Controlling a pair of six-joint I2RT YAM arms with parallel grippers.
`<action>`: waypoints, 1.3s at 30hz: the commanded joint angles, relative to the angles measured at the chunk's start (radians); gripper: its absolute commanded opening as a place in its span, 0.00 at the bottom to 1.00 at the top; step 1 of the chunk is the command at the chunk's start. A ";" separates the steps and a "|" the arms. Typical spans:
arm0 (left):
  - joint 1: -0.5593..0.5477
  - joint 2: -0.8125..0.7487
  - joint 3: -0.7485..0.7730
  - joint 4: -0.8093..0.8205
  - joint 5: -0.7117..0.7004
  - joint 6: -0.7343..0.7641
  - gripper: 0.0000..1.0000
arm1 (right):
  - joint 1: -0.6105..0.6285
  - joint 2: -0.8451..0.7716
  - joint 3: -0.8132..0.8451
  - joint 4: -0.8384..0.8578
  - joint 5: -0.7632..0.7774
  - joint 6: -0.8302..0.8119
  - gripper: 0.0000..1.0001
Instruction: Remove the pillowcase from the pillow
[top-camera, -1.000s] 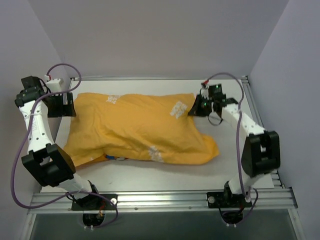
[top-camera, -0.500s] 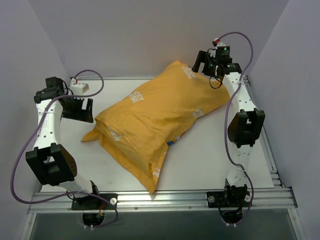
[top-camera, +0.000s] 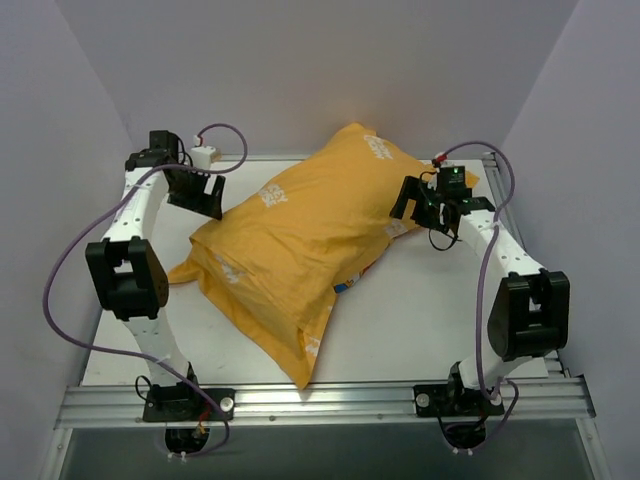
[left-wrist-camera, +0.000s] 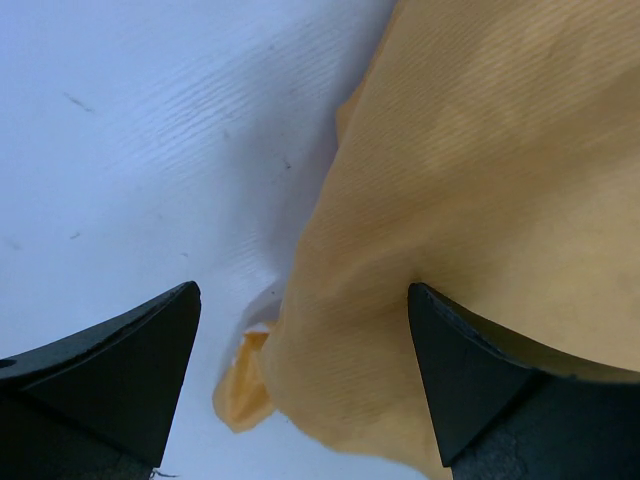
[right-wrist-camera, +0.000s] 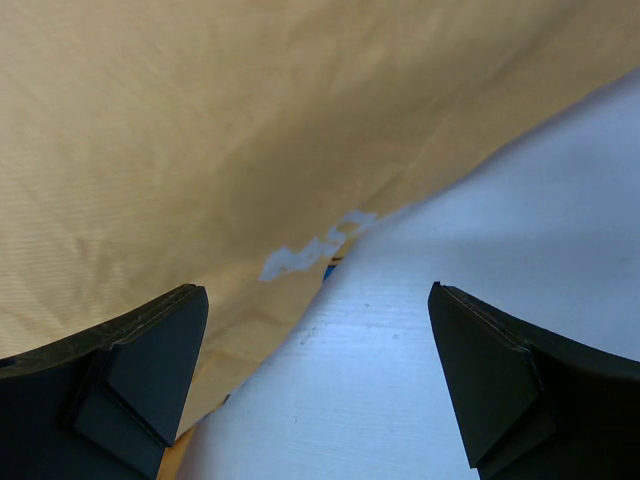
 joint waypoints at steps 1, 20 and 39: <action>-0.039 0.076 0.011 0.016 0.025 -0.017 0.94 | 0.011 0.033 -0.072 0.181 -0.092 0.083 0.98; -0.467 -0.531 -0.658 0.028 0.075 0.211 0.85 | 0.411 0.795 0.997 0.174 -0.328 0.160 0.76; -0.627 -0.398 -0.141 -0.082 0.039 0.053 0.96 | 0.188 0.272 0.771 -0.107 0.169 -0.042 0.98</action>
